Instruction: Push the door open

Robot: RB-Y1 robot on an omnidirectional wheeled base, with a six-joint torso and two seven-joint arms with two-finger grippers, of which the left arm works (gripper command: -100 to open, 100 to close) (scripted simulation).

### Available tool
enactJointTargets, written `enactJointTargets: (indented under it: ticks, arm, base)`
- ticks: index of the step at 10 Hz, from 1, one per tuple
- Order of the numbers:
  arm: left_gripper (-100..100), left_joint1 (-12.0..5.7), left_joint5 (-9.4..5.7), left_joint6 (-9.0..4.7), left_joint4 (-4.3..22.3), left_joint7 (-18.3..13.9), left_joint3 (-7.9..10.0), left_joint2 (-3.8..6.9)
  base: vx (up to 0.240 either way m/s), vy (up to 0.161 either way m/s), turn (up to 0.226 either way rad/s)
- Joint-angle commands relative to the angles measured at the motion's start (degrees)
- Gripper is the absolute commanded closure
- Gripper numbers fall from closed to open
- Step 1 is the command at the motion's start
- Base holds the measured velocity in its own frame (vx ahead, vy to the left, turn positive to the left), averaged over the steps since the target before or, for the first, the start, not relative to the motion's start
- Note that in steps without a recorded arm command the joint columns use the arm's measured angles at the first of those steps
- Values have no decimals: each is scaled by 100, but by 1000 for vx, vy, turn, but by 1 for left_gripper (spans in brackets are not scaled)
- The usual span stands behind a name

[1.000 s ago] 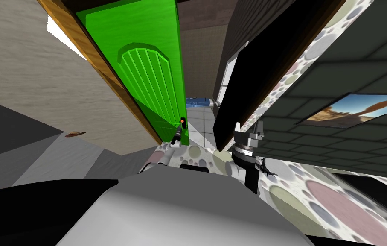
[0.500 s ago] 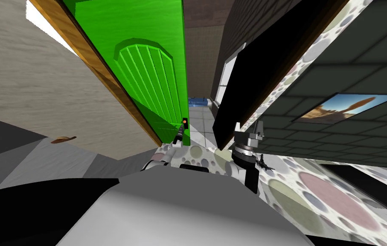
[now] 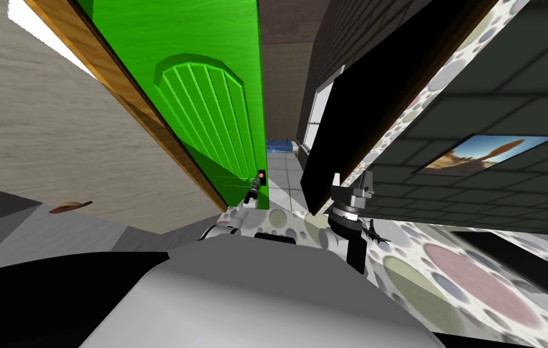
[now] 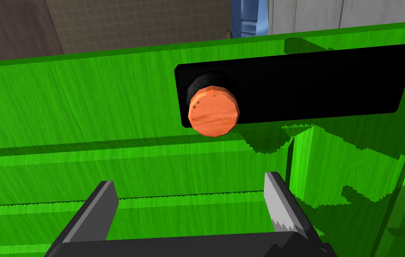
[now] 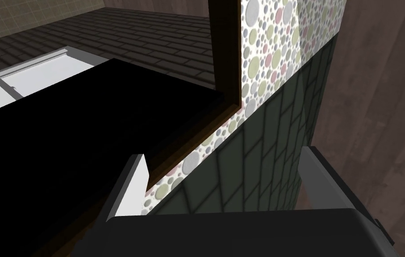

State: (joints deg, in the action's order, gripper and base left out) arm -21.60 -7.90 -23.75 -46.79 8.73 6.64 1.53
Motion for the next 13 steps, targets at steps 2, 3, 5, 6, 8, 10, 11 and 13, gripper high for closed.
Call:
enactJointTargets:
  ticks: [2,3,5,6,8,10,11,13]
  arm:
    - [-100,24,-10,-33,0,-24,12,61]
    - [-100,26,-14,-44,8,-27,20,47]
    - [-100,31,-23,-70,28,-33,41,-64]
    - [-100,33,-20,-72,31,-41,29,-20]
    - [100,33,-20,-72,31,-41,29,-20]
    - [100,33,-20,-72,31,-41,29,-20]
    - [100,33,-20,-72,31,-41,29,-20]
    - [100,-1,-46,-74,20,-21,121,79]
  base:
    - [210,9,-19]
    - [204,11,-29]
    - [224,30,-27]
    - [103,24,-6]
    - [-22,-5,-1]
    - [-8,-1,-3]
    - [0,0,0]
    - [55,-19,7]
